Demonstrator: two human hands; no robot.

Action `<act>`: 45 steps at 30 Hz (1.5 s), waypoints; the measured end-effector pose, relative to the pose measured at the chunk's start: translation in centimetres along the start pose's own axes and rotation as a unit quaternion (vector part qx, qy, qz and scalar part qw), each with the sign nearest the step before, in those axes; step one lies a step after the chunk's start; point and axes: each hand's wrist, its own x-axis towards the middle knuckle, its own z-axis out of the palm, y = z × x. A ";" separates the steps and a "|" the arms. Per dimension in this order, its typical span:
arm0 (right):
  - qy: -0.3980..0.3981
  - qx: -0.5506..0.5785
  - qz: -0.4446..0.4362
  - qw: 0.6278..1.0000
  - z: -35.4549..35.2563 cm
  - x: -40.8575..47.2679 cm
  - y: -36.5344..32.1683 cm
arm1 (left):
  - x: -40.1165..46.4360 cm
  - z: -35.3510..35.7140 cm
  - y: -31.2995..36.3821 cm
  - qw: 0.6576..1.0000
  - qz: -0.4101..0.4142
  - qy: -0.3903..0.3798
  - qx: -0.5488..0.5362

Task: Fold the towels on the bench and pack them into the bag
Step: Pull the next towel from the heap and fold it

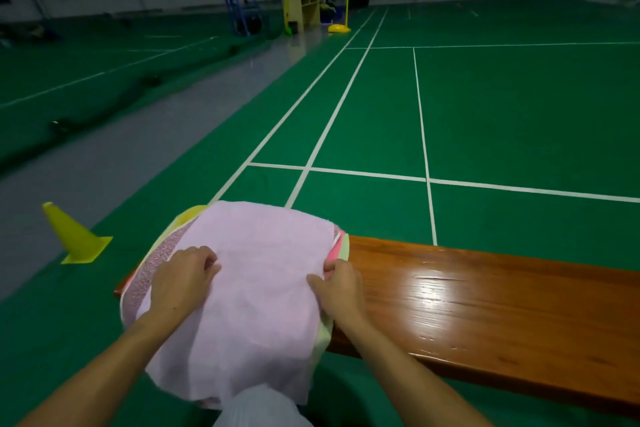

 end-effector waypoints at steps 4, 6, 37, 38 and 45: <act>0.008 0.045 0.000 0.999 -0.9 0.0 0.1 | -0.3 -1.9 0.8 0.995 -0.014 0.014 -0.095; 0.005 0.098 -0.012 0.995 -2.0 -0.5 -0.1 | -0.6 -3.3 1.9 0.992 -0.001 0.034 -0.125; 0.090 0.103 0.129 0.982 -32.5 -4.0 21.2 | -7.5 6.6 33.2 0.972 0.123 -0.155 -0.128; 0.072 0.108 0.117 0.985 -32.6 -4.0 21.1 | -7.3 6.6 33.0 0.968 0.111 -0.155 -0.161; 0.034 0.153 0.090 0.984 -32.4 -4.5 18.5 | -5.9 3.8 30.7 0.834 0.068 -0.369 -0.403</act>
